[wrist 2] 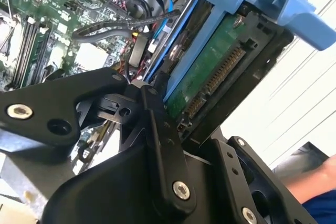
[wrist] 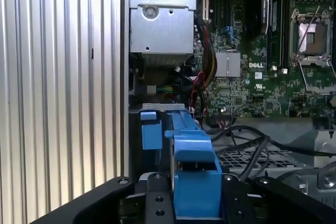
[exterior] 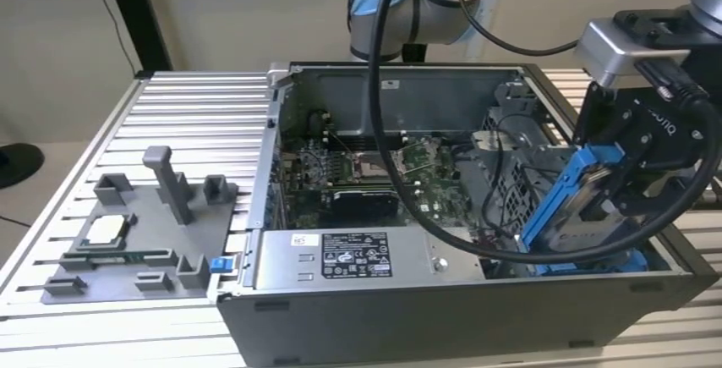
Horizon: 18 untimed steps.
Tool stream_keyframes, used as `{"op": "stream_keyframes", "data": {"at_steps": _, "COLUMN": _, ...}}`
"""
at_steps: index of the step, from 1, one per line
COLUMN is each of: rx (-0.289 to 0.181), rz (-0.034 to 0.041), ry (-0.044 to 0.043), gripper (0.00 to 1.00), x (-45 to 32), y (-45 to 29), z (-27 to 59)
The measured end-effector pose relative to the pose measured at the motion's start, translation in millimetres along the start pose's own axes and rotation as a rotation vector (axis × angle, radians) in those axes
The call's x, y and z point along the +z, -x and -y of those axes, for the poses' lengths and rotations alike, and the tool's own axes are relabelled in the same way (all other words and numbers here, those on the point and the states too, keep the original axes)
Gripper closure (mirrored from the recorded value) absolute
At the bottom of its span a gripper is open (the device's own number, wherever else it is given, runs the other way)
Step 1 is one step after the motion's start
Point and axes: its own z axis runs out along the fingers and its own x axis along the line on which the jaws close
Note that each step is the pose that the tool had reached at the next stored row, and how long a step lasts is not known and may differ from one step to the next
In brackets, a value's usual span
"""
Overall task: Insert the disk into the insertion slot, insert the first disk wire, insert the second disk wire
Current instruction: 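Insert the disk into the insertion slot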
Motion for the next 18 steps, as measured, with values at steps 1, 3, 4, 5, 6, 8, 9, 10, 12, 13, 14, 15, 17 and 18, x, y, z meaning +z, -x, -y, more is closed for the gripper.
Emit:
{"op": "stream_keyframes", "data": {"at_steps": 1, "rx": 0.000, "rz": 0.0006, "ry": 0.0000, "gripper": 1.00, "x": 2.0, "y": -0.2, "z": 0.1}}
{"op": "stream_keyframes", "data": {"at_steps": 3, "rx": 0.000, "rz": 0.0001, "ry": 0.0000, "gripper": 1.00, "x": 5.5, "y": -0.5, "z": 0.4}}
{"op": "stream_keyframes", "data": {"at_steps": 4, "rx": 0.000, "rz": 0.0005, "ry": 0.0000, "gripper": 1.00, "x": 7.5, "y": -0.7, "z": 0.4}}
{"op": "stream_keyframes", "data": {"at_steps": 5, "rx": 0.000, "rz": 0.0005, "ry": 0.0000, "gripper": 1.00, "x": 9.4, "y": -0.9, "z": 0.6}}
{"op": "stream_keyframes", "data": {"at_steps": 6, "rx": 0.000, "rz": 0.0003, "ry": 0.0000, "gripper": 1.00, "x": 11.0, "y": -1.0, "z": 0.8}}
{"op": "stream_keyframes", "data": {"at_steps": 8, "rx": 0.000, "rz": 0.0004, "ry": 0.0000, "gripper": 1.00, "x": 14.6, "y": -1.3, "z": 1.0}}
{"op": "stream_keyframes", "data": {"at_steps": 9, "rx": 0.000, "rz": 0.0004, "ry": 0.0000, "gripper": 1.00, "x": 16.4, "y": -1.5, "z": 1.1}}
{"op": "stream_keyframes", "data": {"at_steps": 10, "rx": 0.000, "rz": 0.0003, "ry": 0.0000, "gripper": 1.00, "x": 18.2, "y": -1.6, "z": 1.2}}
{"op": "stream_keyframes", "data": {"at_steps": 12, "rx": 0.000, "rz": 0.0006, "ry": 0.0002, "gripper": 1.00, "x": 21.8, "y": -1.9, "z": 1.4}}
{"op": "stream_keyframes", "data": {"at_steps": 13, "rx": 0.000, "rz": 0.0005, "ry": 0.0003, "gripper": 1.00, "x": 22.7, "y": -2.0, "z": 1.5}}
{"op": "stream_keyframes", "data": {"at_steps": 14, "rx": 0.000, "rz": 0.0003, "ry": 0.0005, "gripper": 1.00, "x": 22.7, "y": -2.0, "z": 1.4}}
{"op": "stream_keyframes", "data": {"at_steps": 15, "rx": 0.000, "rz": 0.0004, "ry": 0.0005, "gripper": 1.00, "x": 22.7, "y": -2.0, "z": 1.4}}
{"op": "stream_keyframes", "data": {"at_steps": 17, "rx": 0.000, "rz": 0.0003, "ry": 0.0006, "gripper": 1.00, "x": 22.7, "y": -2.0, "z": 1.4}}
{"op": "stream_keyframes", "data": {"at_steps": 18, "rx": 0.000, "rz": 0.0003, "ry": 0.0006, "gripper": 1.00, "x": 22.7, "y": -2.0, "z": 1.4}}
